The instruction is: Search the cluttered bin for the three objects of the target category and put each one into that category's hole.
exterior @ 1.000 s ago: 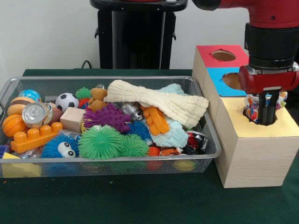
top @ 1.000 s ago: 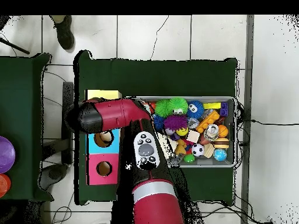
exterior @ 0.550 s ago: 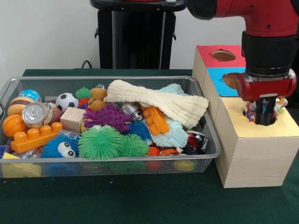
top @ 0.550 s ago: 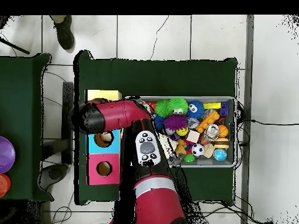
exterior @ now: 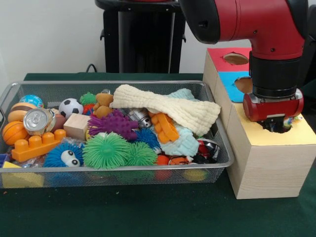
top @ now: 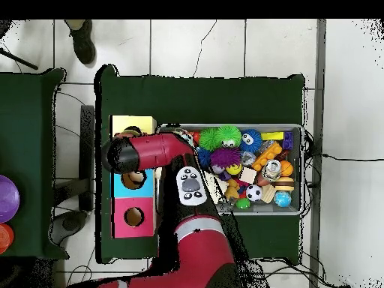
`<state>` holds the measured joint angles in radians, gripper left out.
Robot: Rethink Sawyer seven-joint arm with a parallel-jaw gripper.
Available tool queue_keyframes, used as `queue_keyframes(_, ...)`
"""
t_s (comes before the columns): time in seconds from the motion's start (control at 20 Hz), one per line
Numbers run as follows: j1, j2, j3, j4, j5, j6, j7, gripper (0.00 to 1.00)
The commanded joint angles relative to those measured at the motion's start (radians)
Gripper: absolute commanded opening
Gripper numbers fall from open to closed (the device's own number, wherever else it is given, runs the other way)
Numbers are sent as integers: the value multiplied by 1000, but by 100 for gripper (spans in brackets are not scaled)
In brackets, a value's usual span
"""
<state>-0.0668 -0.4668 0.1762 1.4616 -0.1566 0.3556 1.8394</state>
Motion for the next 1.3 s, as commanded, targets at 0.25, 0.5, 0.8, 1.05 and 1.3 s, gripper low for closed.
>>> queue_keyframes(0.25, -14, 34, 42, 91, -36, 21, 47, 0)
queue_keyframes(0.5, -6, 6, 37, 96, -25, 53, 52, 0)
queue_keyframes(0.8, 1, -24, 33, 99, -16, 94, 51, 0)
queue_keyframes(1.05, 5, -47, 33, 91, -5, 148, 41, 0)
queue_keyframes(1.3, 2, -59, 39, 72, 6, 208, 31, 0)
